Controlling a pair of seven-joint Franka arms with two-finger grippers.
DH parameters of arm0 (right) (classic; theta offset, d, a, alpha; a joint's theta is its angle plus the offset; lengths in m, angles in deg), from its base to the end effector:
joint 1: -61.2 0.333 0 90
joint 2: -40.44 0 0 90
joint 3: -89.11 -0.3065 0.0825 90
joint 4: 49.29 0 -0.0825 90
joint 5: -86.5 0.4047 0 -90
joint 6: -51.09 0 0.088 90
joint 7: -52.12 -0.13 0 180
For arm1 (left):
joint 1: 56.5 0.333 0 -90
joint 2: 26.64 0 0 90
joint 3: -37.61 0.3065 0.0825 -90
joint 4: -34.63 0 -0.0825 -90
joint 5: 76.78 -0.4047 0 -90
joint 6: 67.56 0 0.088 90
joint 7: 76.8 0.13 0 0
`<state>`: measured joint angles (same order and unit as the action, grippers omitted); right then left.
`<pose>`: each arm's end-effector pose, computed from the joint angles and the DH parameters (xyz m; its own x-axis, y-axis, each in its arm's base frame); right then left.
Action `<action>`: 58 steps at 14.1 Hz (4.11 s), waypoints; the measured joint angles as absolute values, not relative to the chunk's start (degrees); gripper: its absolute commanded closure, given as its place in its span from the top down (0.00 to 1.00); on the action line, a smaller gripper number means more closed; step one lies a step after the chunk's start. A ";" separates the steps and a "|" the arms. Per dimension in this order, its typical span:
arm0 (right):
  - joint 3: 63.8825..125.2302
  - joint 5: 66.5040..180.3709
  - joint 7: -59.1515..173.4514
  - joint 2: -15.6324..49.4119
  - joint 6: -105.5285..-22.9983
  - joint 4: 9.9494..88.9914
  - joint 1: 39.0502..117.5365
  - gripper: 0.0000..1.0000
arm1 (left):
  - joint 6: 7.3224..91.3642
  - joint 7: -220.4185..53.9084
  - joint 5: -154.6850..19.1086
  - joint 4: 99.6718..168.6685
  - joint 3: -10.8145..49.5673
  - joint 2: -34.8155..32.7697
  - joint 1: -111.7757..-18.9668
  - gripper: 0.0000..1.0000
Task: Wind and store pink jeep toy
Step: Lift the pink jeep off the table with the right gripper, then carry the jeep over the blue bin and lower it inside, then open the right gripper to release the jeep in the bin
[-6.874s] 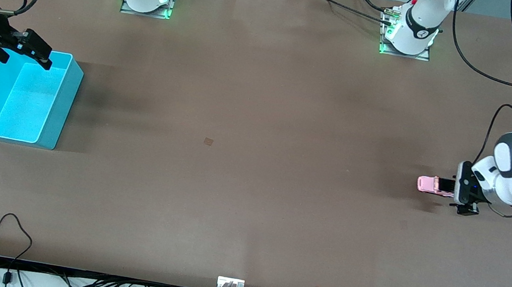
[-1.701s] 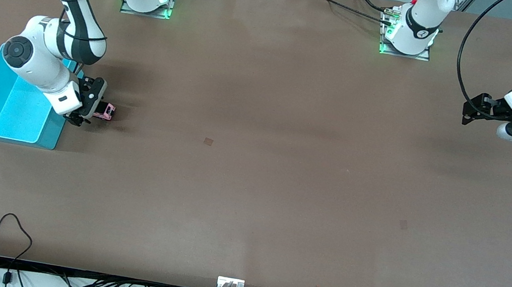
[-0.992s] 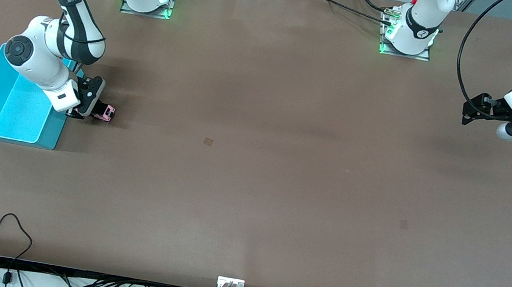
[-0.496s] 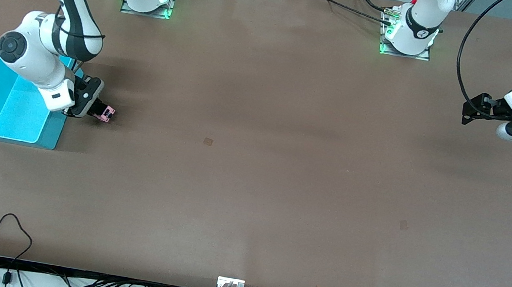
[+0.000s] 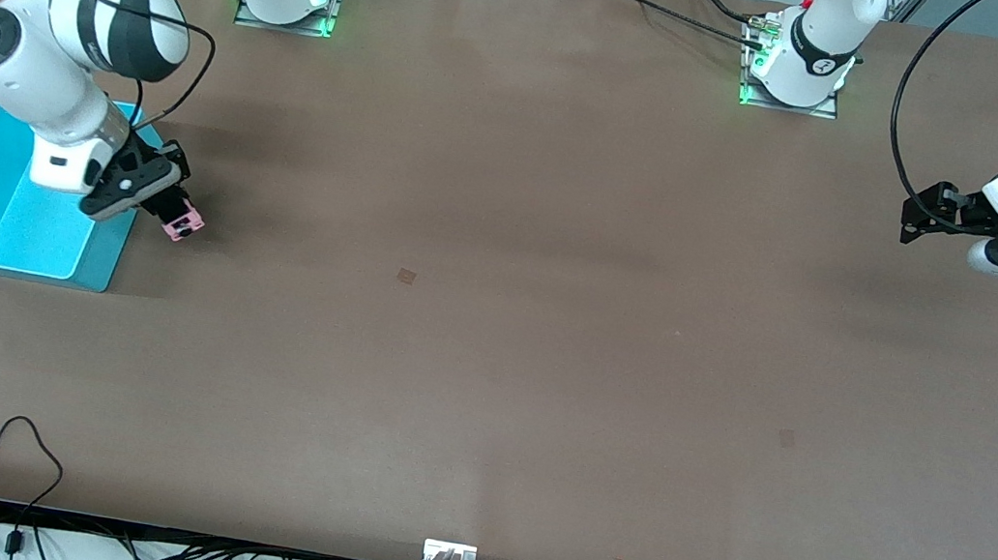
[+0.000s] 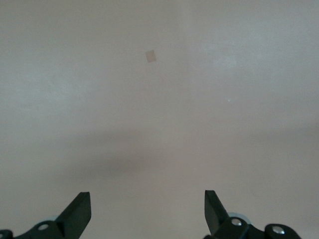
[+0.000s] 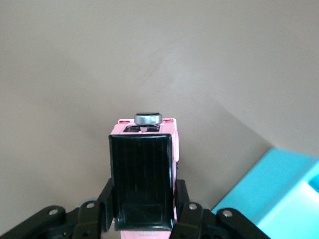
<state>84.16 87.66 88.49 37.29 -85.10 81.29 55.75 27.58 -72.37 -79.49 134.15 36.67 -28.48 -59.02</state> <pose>0.5422 -0.0041 0.2884 0.8178 0.5737 0.0461 0.5739 -0.8189 0.0099 0.5662 -0.0286 0.5360 0.9888 -0.1413 -0.0479 -0.1434 -0.9887 -0.0438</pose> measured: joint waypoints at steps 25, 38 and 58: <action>85.52 78.58 67.30 26.09 -94.61 81.41 34.18 0.00 | 26.92 -72.37 -79.49 134.15 36.71 -28.49 -59.23 1.00; 84.61 78.58 69.81 24.27 -96.42 81.40 32.53 1.00 | 26.90 -72.37 -79.49 133.94 36.71 -28.50 -59.23 1.00; 83.78 82.68 59.36 40.27 -64.67 59.75 55.86 1.00 | 26.90 -72.37 -79.49 133.86 36.71 -28.52 -59.23 1.00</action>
<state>83.78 82.68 59.36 40.27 -64.67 59.75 55.86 26.90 -72.37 -79.49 133.86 36.71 -28.52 -59.23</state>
